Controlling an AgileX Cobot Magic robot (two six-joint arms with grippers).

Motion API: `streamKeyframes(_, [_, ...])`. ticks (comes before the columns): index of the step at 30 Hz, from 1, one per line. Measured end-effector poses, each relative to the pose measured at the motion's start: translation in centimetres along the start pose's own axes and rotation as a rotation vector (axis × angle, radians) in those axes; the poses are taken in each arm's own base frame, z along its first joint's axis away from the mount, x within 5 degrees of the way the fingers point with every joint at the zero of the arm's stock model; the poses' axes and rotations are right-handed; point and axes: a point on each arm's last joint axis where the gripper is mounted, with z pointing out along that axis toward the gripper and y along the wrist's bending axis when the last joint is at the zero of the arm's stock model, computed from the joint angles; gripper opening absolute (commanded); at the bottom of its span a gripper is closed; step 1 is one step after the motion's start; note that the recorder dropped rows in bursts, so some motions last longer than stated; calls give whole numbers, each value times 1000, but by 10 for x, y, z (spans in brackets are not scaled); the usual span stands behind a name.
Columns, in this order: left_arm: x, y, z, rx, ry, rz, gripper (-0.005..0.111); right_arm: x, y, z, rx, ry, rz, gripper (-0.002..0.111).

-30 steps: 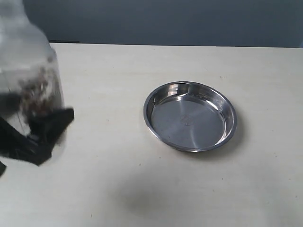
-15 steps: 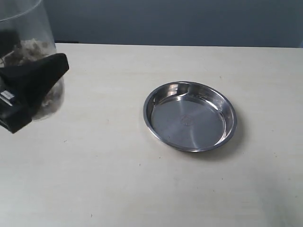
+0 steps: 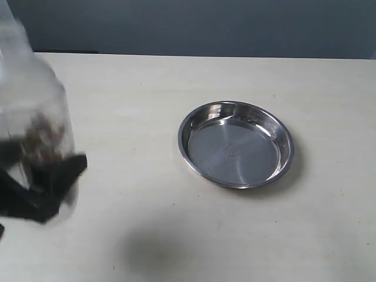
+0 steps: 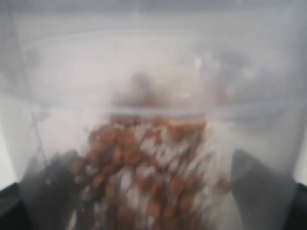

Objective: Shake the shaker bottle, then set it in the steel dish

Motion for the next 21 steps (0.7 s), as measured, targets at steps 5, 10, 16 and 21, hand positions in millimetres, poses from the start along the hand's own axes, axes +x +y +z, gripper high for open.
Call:
streamKeyframes(5, [-22, -12, -4, 76, -110, 76, 0, 0, 0, 0, 0, 0, 0, -1])
streamKeyframes(10, [-51, -18, -7, 82, -271, 154, 0, 0, 0, 0, 0, 0, 0, -1])
streamKeyframes(16, [17, -1, 13, 11, 67, 28, 0, 0, 0, 0, 0, 0, 0, -1])
streamKeyframes(21, [-39, -24, 8, 150, -236, 123, 0, 0, 0, 0, 0, 0, 0, -1])
